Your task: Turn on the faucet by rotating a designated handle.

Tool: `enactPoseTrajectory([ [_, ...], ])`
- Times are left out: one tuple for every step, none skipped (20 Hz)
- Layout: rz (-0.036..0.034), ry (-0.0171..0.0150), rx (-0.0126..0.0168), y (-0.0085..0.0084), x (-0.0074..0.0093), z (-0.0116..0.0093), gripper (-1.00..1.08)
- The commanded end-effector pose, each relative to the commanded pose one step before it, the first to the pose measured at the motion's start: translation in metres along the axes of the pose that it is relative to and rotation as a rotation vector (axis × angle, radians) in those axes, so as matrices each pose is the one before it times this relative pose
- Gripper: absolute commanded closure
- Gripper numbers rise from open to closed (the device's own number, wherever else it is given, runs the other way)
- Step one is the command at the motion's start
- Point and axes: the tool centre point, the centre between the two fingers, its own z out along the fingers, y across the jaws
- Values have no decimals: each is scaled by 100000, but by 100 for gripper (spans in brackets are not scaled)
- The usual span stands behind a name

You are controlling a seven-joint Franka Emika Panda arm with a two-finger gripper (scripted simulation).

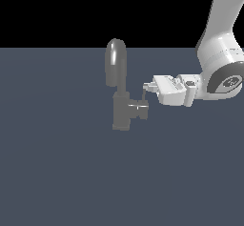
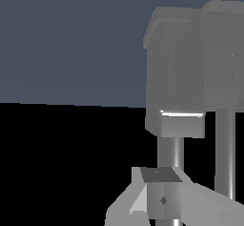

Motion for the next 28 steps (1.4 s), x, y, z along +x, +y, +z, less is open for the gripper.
enactPoseTrajectory([
  [2149,-2012,2298,6,759,196,108],
  [584,-530,591,13,214,57,108],
  [457,-422,463,11,169,50,108],
  [329,-314,335,9,123,43,108],
  [201,-207,208,7,77,37,108],
  [79,-102,85,5,33,30,108],
  [0,0,0,2,2,18,108],
  [0,0,0,0,0,0,108],
  [0,0,0,0,0,0,108],
  [0,0,0,0,0,0,108],
  [3,17,-45,12,8,-18,108],
  [0,0,0,281,-66,4,108],
  [0,0,0,283,-67,4,108],
  [0,0,0,286,-67,4,108],
  [0,0,0,288,-68,4,108],
  [0,0,0,290,-68,4,108],
  [0,0,0,292,-69,4,108],
  [0,0,0,294,-69,4,108],
  [0,0,0,296,-70,4,108],
  [0,0,0,298,-70,4,108],
  [-16,-43,18,302,-80,-13,108],
  [0,0,0,302,-71,4,108],
  [0,0,0,304,-72,3,108],
  [0,0,0,306,-72,3,108],
  [0,0,0,308,-73,3,108],
  [0,0,0,310,-73,3,108],
  [0,0,0,312,-74,2,108],
  [0,0,0,314,-74,1,108],
])
